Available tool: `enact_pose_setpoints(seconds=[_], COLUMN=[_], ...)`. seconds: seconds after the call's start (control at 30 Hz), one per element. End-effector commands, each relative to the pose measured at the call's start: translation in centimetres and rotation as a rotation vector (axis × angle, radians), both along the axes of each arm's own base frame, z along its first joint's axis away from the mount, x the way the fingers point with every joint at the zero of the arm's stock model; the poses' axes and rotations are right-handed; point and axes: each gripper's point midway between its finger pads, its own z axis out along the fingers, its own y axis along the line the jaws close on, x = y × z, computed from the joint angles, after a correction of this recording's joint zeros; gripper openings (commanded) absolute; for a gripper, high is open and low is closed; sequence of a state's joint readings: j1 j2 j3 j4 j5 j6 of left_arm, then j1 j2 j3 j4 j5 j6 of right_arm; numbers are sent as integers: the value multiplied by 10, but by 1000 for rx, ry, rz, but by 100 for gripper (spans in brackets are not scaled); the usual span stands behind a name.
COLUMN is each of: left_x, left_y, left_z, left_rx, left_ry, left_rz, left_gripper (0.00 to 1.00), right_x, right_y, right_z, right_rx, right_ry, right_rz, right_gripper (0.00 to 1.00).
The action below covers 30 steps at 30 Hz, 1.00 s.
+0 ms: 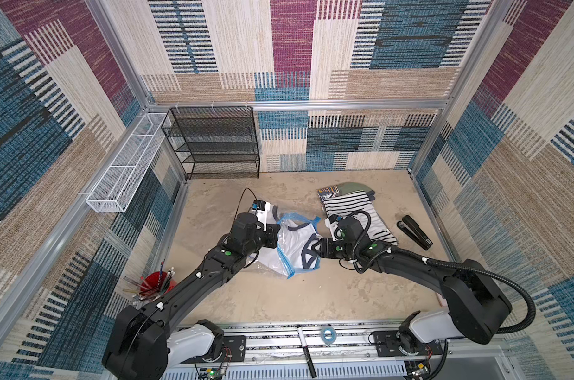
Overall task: Take the tank top out of the vacuum bag
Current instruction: Take out the tank top from the vacuum bag.
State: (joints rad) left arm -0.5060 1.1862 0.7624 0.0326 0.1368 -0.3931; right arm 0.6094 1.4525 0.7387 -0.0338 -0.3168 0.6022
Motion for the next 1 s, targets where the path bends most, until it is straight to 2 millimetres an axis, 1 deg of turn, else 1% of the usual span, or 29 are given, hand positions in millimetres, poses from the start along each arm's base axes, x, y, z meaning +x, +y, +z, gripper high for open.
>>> enact_pose_setpoints(seconds=[0.0, 0.03, 0.23, 0.37, 0.43, 0.53, 0.63, 0.8, 0.87, 0.9, 0.93, 0.97], left_x=[1, 1, 2, 2, 2, 2, 1, 1, 1, 1, 1, 1], left_y=[-1, -1, -4, -4, -5, -5, -5, -4, -4, -4, -3, -2], left_z=[4, 3, 0, -1, -1, -1, 0, 0, 0, 0, 1, 1], left_rx=[8, 6, 3, 6, 2, -4, -7, -5, -7, -8, -11, -12], left_ry=[-19, -18, -8, -8, -8, -7, -8, -9, -9, -10, -14, -15], left_rz=[-12, -13, -23, -23, -25, -25, -25, -23, -21, -18, -13, -9], left_gripper=[0, 0, 0, 0, 0, 0, 0, 0, 0, 0, 0, 0], right_x=[0, -1, -5, -9, -8, -4, -1, 8, 12, 15, 16, 18], right_y=[11, 12, 18, 22, 24, 29, 36, 55, 63, 65, 66, 66], right_z=[7, 7, 19, 24, 21, 10, 7, 1, -6, -10, -13, -14], right_rx=[77, 89, 181, 202, 198, 168, 169, 147, 120, 99, 83, 76], right_ry=[-22, -22, -54, -57, -49, -20, -11, 0, 22, 33, 40, 44], right_rz=[32, 35, 52, 71, 71, 69, 71, 93, 96, 88, 78, 67], right_gripper=[62, 63, 66, 65, 65, 66, 67, 66, 63, 57, 47, 35])
